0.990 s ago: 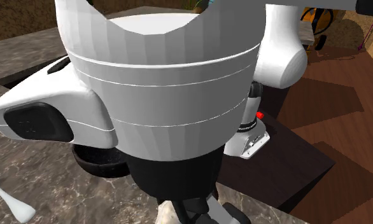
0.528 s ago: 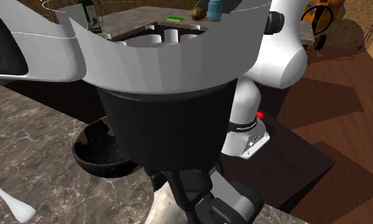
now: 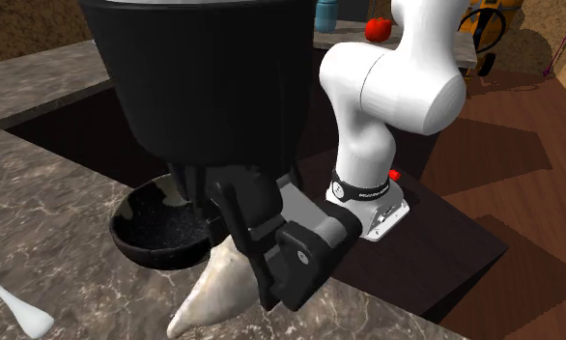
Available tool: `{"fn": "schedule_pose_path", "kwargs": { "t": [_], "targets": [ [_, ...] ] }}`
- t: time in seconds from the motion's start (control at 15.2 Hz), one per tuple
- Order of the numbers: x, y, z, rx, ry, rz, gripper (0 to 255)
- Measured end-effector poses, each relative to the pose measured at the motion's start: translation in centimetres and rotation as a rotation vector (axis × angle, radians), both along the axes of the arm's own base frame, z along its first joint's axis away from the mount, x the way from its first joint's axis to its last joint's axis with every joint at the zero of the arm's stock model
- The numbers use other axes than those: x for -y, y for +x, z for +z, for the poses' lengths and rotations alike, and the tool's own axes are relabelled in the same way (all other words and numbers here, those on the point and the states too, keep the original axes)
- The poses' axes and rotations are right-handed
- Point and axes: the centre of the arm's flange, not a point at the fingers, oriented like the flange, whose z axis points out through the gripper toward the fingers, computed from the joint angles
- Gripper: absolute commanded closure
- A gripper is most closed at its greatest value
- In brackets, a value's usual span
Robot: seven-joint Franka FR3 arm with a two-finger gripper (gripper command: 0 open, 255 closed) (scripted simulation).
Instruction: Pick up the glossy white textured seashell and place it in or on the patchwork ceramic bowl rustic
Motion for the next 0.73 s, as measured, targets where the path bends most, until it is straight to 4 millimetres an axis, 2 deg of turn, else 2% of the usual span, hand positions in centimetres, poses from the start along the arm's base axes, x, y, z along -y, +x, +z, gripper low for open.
{"fn": "schedule_pose_path", "kwargs": {
  "t": [0.73],
  "targets": [
    [14.2, 3.0, 0.0, 0.000, 0.001, -0.001, 255]
  ]
}}
